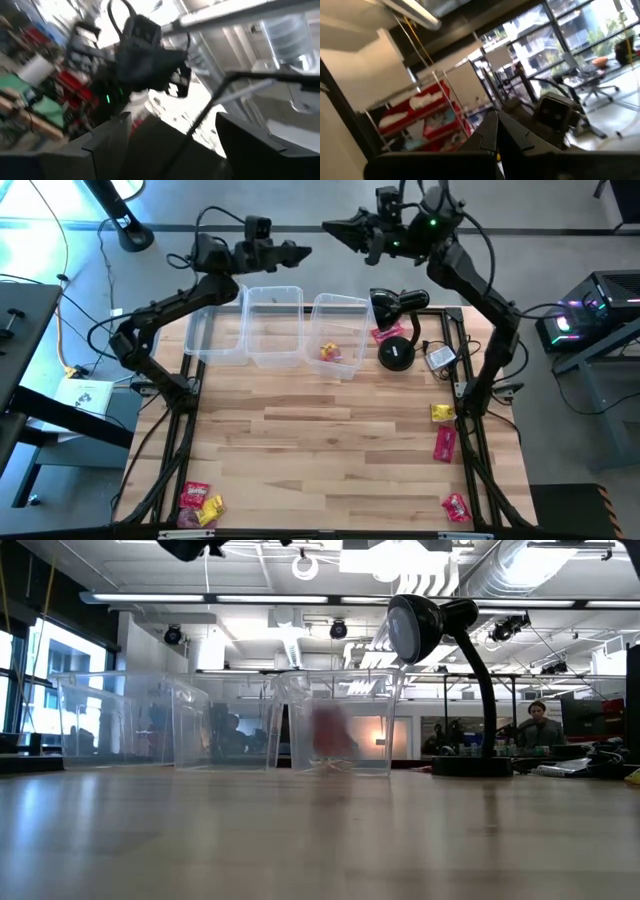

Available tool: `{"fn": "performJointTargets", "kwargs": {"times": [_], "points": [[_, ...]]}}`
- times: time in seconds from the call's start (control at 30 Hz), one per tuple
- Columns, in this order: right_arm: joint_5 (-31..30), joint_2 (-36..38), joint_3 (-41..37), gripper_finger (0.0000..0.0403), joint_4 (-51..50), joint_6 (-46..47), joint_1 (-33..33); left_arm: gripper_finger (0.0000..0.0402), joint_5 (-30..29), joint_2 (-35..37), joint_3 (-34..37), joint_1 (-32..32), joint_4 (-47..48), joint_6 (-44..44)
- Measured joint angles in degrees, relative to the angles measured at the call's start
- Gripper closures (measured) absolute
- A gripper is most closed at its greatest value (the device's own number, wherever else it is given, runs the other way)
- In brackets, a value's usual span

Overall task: Sort candy
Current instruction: Put the red candy wrapper into the middle transparent bin

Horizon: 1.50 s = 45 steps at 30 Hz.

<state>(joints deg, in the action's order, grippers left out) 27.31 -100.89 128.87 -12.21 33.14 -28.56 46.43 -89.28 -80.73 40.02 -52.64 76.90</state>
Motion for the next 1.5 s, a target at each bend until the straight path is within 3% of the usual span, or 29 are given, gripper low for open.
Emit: {"fn": "performJointTargets", "kwargs": {"times": [0.13, 0.37, 0.6, 0.67, 0.83, 1.03, 1.1, 1.27, 1.5], "points": [[-0.22, 0.02, 3.12, 0.0403, -5.05, -3.6, -0.74, 0.0117, 6.27, 1.9, 0.0, 2.16, -0.49, 0.57], [-0.24, 0.05, 6.22, 0.0403, -12.3, -8.39, -2.06, 0.0117, 8.76, 2.65, 0.2, 2.94, 0.64, -1.26], [-1.6, -1.71, 5.99, 0.0403, -29.84, -14.28, -3.59, 0.0117, 23.69, 3.06, 5.37, 2.78, 1.61, -8.28], [-2.58, -2.86, 5.95, 0.0403, -32.2, -15.2, -4.22, 0.0117, 25.43, 4.45, 8.96, 3.08, 1.45, -8.5], [-3.84, -5.24, 5.95, 0.0388, -34.71, -17.75, -5.68, 0.0117, 23.07, 11.94, 21.45, 5.97, 1.43, -9.45], [-4.28, -9.26, 5.95, 0.0295, -39.14, -30.32, -2.5, 0.0117, 13.61, 22.89, 32.36, 8.45, 1.36, -9.7], [-7.22, -10.55, 5.95, 0.0257, -43.08, -36.39, -0.73, 0.0117, 11.9, 25.4, 33.75, 8.76, 1.33, -9.68], [-21.44, -14.41, 5.95, 0.0186, -52.57, -47.15, 3.16, 0.0117, 10.27, 28.87, 35.06, 8.71, 1.91, -9.68], [-22.6, -19.18, 5.95, 0.018, -62.43, -47.18, 4.39, 0.0117, 9.99, 29.21, 35.06, 8.71, 3.38, -10.29]]}}
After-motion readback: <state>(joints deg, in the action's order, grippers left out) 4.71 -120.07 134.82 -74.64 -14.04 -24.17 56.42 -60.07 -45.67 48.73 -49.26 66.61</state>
